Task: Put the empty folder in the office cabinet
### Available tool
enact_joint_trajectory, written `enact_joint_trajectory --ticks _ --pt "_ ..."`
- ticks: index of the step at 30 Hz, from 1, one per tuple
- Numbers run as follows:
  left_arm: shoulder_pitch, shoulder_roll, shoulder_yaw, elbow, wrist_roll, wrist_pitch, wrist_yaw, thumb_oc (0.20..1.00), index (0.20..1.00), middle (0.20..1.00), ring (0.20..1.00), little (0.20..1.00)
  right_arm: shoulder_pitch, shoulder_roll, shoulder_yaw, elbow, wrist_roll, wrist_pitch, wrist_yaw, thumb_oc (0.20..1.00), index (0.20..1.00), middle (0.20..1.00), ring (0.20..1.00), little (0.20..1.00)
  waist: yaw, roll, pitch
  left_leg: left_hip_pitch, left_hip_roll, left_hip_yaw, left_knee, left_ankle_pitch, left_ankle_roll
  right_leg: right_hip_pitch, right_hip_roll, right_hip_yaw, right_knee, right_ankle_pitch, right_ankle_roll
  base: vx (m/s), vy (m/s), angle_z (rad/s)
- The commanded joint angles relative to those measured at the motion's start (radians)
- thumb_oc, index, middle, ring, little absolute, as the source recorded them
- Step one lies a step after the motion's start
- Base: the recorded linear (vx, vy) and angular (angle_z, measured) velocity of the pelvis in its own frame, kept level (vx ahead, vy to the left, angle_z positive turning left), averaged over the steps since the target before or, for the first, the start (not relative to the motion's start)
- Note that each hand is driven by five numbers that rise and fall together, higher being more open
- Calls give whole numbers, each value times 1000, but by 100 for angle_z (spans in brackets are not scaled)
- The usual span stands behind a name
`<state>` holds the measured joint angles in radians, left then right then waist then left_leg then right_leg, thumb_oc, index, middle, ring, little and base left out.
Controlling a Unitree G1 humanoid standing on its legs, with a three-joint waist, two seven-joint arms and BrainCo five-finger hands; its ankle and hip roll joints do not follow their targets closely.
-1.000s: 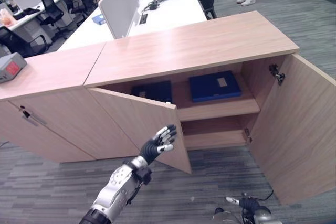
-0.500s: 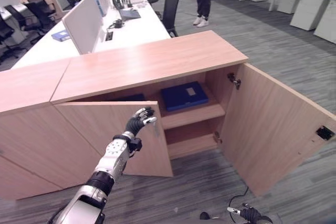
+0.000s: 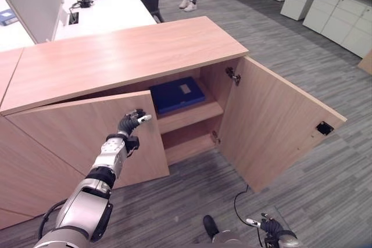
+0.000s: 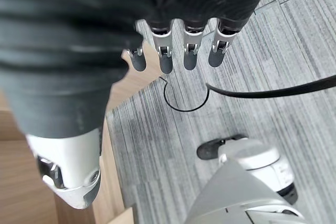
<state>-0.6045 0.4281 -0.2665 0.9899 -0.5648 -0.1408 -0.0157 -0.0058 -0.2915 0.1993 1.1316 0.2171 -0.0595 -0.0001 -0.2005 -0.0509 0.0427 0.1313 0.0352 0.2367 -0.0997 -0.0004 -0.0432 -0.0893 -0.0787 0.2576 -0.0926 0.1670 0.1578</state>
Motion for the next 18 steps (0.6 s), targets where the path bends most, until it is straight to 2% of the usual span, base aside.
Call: enact_joint_trajectory --ticks 1,5,6,7,8,9,10,11,12,14,15,17,18 --pt "-105 -20 31 -22 -38 -69 9 1000 1000 1000 1000 1000 -34 -3 35 1 57 -36 -7 1000 1000 1000 1000 1000 5 12 4 7 37 -69 12 -61 -24 50 -80 -29 46 -117 104 0 0 0" --pt "-8 -59 2 -146 -16 -77 -10 1000 1000 1000 1000 1000 -22 -1 12 6 53 -30 -5 1000 1000 1000 1000 1000 19 16 -3 13 33 -79 12 -65 -19 59 -88 -51 63 -122 104 -6 13 15" --pt "75 -80 -36 -253 14 -77 -32 1000 1000 1000 1000 1000 -27 -1 -6 10 49 -24 -5 1000 1000 1000 1000 1000 37 24 6 15 33 -82 12 -66 -13 44 -86 -85 121 -130 104 -29 1 11" --pt "77 -81 -36 -256 14 -76 -31 1000 1000 1000 1000 1000 -26 -1 -7 9 49 -24 -5 1000 1000 1000 1000 1000 37 24 5 15 33 -83 12 -66 -13 42 -86 -85 124 -132 104 -83 -2 10" --pt "149 -80 -71 -332 59 -72 -50 1000 1000 1000 1000 1000 -40 -2 -25 16 49 -20 -8 1000 1000 1000 1000 1000 55 36 29 19 40 -80 12 -61 -9 15 -72 -138 205 -134 104 -63 -4 15" --pt "151 -81 -71 -335 60 -71 -49 1000 1000 1000 1000 1000 -39 -2 -25 17 49 -20 -8 1000 1000 1000 1000 1000 55 36 29 20 41 -80 12 -62 -9 13 -71 -137 209 -136 104 -82 -8 17" --pt "193 -75 -83 -373 82 -72 -61 1000 1000 1000 1000 1000 -45 -3 -33 20 48 -18 -7 1000 1000 1000 1000 1000 61 42 38 25 47 -78 12 -60 -10 2 -65 -168 244 -139 104 -57 -11 16" --pt "272 -68 -102 -438 112 -60 -87 1000 1000 1000 1000 1000 -50 1 -49 24 45 -17 -8 1000 1000 1000 1000 1000 78 53 47 38 53 -64 12 -63 -9 -14 -73 -255 300 -146 104 -57 -10 1" --pt "272 -68 -102 -438 112 -60 -87 1000 1000 1000 1000 1000 -50 1 -49 24 45 -17 -8 1000 1000 1000 1000 1000 78 53 47 38 52 -64 12 -63 -9 -14 -74 -256 301 -147 104 -51 -31 -25" --pt "346 -60 -115 -490 138 -49 -118 1000 1000 1000 1000 1000 -59 -2 -68 35 35 -13 -10 1000 1000 1000 1000 1000 103 57 48 49 47 -36 12 -72 -9 -21 -141 -390 299 -123 98 -20 -133 -54" --pt "407 -69 -128 -475 147 -35 -136 1000 1000 1000 1000 1000 -71 -3 -73 51 27 -11 -21 1000 1000 1000 1000 1000 114 57 42 54 50 -13 12 -69 -17 -12 -196 -496 241 -86 78 -9 -230 -54" --pt "421 -85 -126 -449 141 -29 -141 1000 1000 1000 1000 1000 -72 0 -74 55 31 -9 -22 1000 1000 1000 1000 1000 114 58 40 51 56 -9 12 -67 -20 -21 -200 -500 226 -73 76 4 -176 -44" --pt "442 -108 -121 -394 146 -27 -142 1000 1000 1000 1000 1000 -56 -2 -81 73 46 -9 -22 1000 1000 1000 1000 1000 110 51 26 47 50 -10 12 -66 -25 4 -195 -470 147 -65 74 15 -105 -28"
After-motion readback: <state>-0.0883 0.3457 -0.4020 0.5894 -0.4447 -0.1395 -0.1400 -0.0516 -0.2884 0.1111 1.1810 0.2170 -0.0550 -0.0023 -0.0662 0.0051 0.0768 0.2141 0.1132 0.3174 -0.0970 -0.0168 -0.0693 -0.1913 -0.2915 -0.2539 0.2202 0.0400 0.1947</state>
